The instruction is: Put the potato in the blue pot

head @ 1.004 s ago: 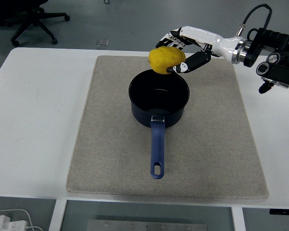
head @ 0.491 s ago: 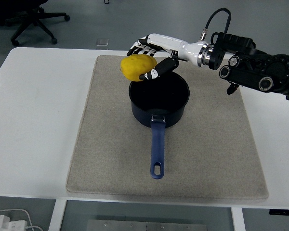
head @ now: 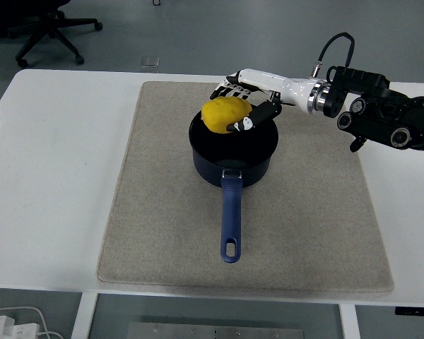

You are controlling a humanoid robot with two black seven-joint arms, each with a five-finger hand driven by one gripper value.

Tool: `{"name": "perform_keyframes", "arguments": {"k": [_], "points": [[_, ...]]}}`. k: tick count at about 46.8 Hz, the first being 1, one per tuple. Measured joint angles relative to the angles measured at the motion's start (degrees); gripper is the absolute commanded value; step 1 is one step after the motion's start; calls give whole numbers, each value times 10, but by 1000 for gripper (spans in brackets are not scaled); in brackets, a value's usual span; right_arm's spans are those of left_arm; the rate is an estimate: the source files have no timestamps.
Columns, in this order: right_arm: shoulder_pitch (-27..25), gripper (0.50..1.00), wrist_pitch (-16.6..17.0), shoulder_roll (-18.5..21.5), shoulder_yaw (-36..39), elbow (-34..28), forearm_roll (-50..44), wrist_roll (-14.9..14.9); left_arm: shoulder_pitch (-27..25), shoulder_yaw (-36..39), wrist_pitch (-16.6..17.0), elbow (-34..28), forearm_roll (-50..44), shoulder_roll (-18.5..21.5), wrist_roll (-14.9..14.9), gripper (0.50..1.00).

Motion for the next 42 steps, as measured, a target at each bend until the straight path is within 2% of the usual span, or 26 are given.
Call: {"name": "perform_keyframes", "arguments": {"k": [6, 12, 15, 16, 19, 22, 28, 42], "points": [[0, 500, 1, -3, 0, 1, -2, 0, 0, 0, 0, 0, 0, 0, 0, 996], [-1, 627, 8, -5, 0, 3, -3, 1, 0, 0, 0, -1, 0, 0, 0, 996], [-2, 764, 15, -6, 1, 4, -3, 2, 0, 0, 0, -1, 0, 0, 0, 996], [-2, 790, 17, -8, 2, 5, -3, 3, 0, 0, 0, -1, 0, 0, 0, 996], [-3, 827, 25, -15, 7, 5, -3, 6, 0, 0, 0, -1, 0, 0, 0, 996], [-3, 897, 28, -20, 9, 7, -3, 9, 0, 0, 0, -1, 0, 0, 0, 996], [-3, 923, 33, -30, 9, 20, -2, 9, 0, 0, 0, -4, 0, 0, 0, 996], [-6, 924, 33, -38, 9, 28, -3, 9, 0, 1, 0, -5, 0, 0, 0, 996]]}}
